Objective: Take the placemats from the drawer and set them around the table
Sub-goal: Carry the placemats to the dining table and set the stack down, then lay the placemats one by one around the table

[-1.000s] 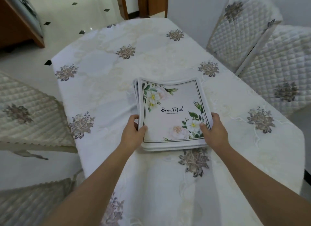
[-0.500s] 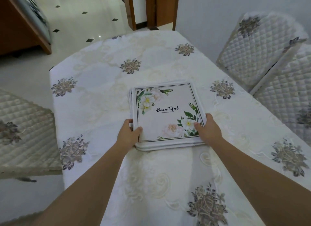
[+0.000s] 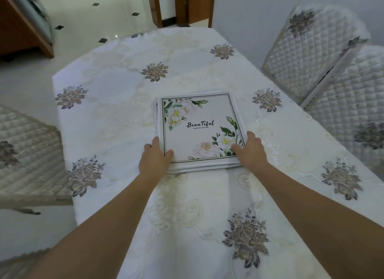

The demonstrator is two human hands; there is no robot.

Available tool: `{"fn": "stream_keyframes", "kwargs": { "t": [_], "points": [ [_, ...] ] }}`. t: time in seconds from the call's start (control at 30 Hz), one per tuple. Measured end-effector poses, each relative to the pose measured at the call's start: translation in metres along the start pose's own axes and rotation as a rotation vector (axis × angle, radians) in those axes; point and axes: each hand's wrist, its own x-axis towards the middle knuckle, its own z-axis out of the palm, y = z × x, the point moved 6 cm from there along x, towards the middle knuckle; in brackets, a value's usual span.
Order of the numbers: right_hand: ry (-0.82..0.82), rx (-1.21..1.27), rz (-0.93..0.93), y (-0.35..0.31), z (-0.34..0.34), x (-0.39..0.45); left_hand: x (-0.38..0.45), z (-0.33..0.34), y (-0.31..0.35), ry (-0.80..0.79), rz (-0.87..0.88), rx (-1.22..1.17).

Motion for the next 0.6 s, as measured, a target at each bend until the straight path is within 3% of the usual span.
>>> {"fn": "stream_keyframes", "kwargs": {
  "t": [0.17, 0.33, 0.6],
  "points": [
    [0.083, -0.011, -0.048, 0.009, -0.012, -0.020, -0.018, -0.014, -0.012, 0.057, -0.013, -0.104],
    [0.113, -0.042, -0.056, 0.015, -0.018, -0.034, -0.033, -0.018, -0.013, -0.025, -0.082, -0.337],
    [0.165, 0.211, -0.053, 0.035, -0.042, -0.064, -0.098, -0.012, -0.008, -0.093, -0.122, -0.571]
  ]
}}
